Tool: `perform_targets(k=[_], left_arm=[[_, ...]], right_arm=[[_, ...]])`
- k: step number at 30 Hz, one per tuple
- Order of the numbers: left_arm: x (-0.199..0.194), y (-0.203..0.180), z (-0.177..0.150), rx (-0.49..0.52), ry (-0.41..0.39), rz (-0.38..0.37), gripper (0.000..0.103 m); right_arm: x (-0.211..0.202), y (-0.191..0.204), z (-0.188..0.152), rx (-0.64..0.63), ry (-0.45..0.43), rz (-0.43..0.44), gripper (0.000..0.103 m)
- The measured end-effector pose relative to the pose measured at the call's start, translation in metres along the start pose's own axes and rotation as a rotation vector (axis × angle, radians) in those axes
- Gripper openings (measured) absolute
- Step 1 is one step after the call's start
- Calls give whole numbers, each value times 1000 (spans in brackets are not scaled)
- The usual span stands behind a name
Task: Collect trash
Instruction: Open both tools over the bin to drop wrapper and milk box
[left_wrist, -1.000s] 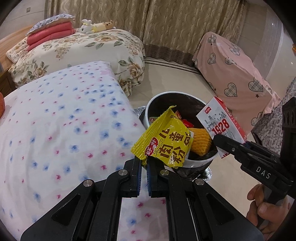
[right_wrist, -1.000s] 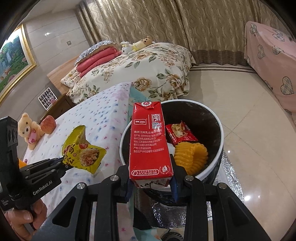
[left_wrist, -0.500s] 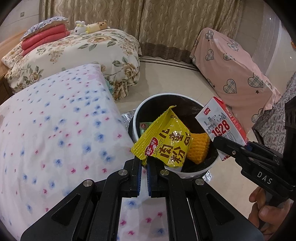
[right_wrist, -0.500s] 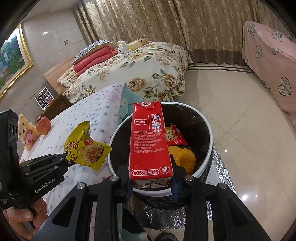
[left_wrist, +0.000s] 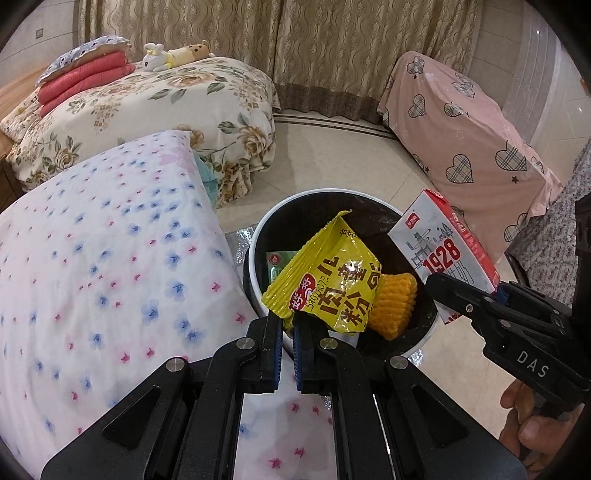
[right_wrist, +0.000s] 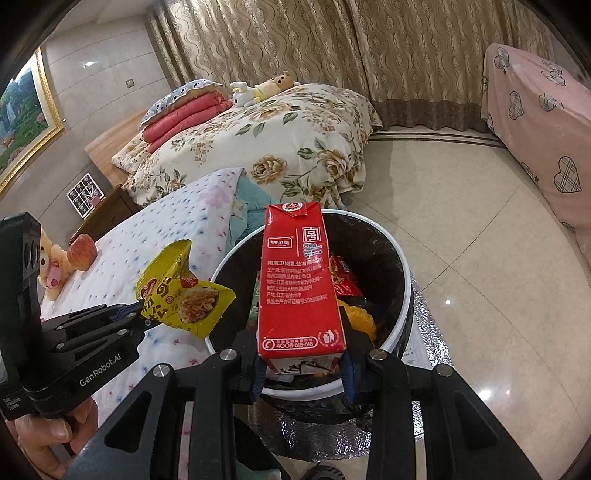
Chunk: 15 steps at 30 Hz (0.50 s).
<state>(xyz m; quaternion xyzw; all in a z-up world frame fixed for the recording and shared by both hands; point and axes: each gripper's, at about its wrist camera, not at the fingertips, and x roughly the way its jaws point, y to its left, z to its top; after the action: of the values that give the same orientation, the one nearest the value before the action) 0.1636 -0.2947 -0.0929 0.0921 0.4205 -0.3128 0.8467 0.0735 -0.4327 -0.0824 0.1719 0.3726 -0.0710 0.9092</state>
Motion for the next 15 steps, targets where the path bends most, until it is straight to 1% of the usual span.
perform_targets(k=[15], left_arm=[[18,1,4,-1,27,10,4]], right_arm=[[11,-8,4,-4,27,-7,32]])
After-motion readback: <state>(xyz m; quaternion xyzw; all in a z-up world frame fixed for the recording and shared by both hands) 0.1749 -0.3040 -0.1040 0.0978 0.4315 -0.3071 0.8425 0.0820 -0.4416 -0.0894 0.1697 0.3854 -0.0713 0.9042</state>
